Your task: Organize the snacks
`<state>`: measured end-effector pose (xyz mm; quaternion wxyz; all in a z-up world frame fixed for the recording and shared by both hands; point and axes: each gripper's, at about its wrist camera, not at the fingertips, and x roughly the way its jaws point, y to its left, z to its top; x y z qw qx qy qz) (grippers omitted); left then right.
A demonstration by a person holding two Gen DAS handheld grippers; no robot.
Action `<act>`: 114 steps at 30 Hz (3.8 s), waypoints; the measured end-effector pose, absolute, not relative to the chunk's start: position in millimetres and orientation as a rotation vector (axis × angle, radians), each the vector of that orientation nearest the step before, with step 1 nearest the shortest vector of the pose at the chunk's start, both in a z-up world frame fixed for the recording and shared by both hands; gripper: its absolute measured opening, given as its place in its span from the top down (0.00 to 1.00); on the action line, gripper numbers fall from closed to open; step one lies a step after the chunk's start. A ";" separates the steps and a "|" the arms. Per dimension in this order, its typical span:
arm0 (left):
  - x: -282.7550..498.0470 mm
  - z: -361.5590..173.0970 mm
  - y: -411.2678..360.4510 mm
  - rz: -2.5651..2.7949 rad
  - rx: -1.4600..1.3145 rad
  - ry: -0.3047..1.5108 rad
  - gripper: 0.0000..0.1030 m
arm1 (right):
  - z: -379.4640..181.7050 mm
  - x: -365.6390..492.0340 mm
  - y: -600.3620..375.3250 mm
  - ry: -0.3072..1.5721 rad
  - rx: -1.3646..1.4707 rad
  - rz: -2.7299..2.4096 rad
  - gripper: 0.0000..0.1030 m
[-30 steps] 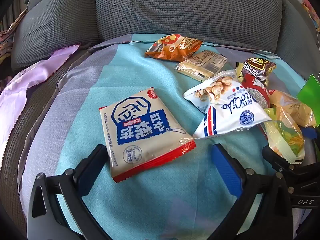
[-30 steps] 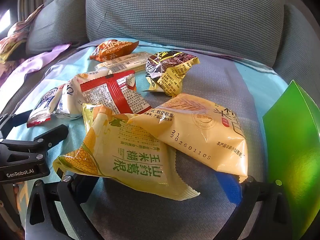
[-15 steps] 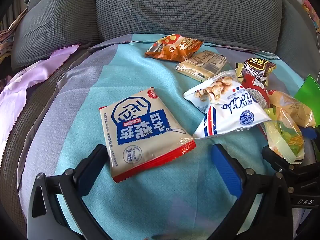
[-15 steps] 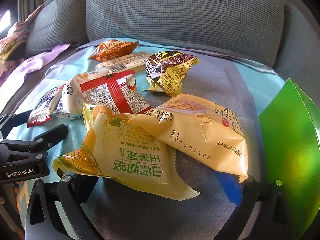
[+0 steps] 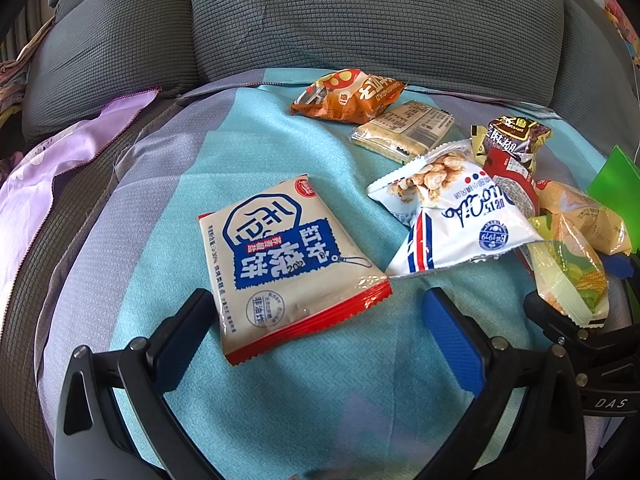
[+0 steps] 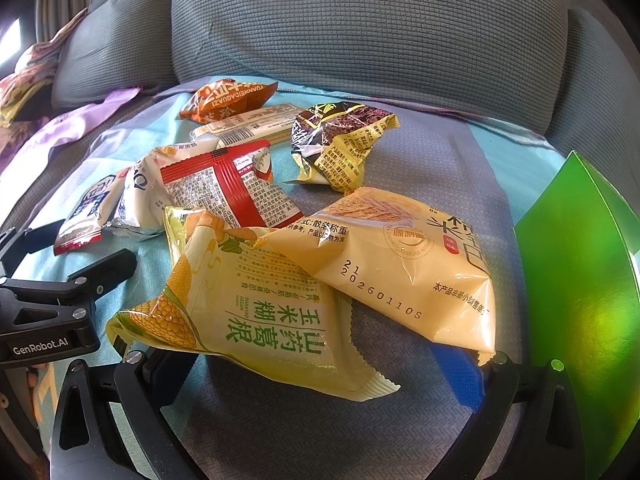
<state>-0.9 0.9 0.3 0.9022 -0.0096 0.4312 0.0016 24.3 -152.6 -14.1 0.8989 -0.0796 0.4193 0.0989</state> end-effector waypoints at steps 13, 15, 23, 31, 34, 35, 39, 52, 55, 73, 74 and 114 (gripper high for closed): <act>-3.7 -0.3 0.4 0.002 -0.018 0.887 0.00 | -14.3 24.1 -151.9 0.868 -0.166 0.204 0.00; -3.4 -0.4 -0.1 0.004 -0.016 0.890 0.00 | -14.5 23.8 -152.1 0.868 -0.166 0.204 0.00; 4.4 11.6 7.9 -0.021 -0.080 0.982 0.04 | -14.3 25.3 -150.2 0.884 -0.185 0.196 0.00; 3.5 69.4 46.7 -0.066 -0.307 0.873 0.06 | 23.6 20.4 -147.8 0.875 -0.108 0.256 0.01; 4.3 82.5 51.9 -0.065 -0.309 0.826 0.05 | 55.5 22.5 -152.3 0.828 0.001 0.293 0.01; 7.3 84.5 55.5 -0.058 -0.320 0.822 0.05 | 68.8 24.5 -153.0 0.799 0.009 0.264 0.00; 15.9 86.4 65.5 -0.058 -0.336 0.808 0.05 | 95.5 24.7 -143.2 0.724 -0.042 0.150 0.00; 18.3 121.8 58.2 -0.057 -0.180 0.745 0.05 | 138.8 43.5 -181.5 0.815 0.116 -0.008 0.00; 16.6 129.6 63.3 -0.098 -0.218 0.759 0.05 | 145.7 36.8 -183.8 0.838 0.133 0.002 0.00; -1.1 125.4 89.0 -0.084 -0.251 0.755 0.05 | 204.4 17.0 -167.2 0.793 0.269 0.089 0.00; 0.4 118.5 93.8 -0.081 -0.273 0.777 0.05 | 201.8 21.4 -161.6 0.798 0.297 0.130 0.00; 26.3 76.3 36.7 -0.185 -0.310 0.961 0.63 | 43.4 88.5 -54.0 1.165 0.237 0.418 0.52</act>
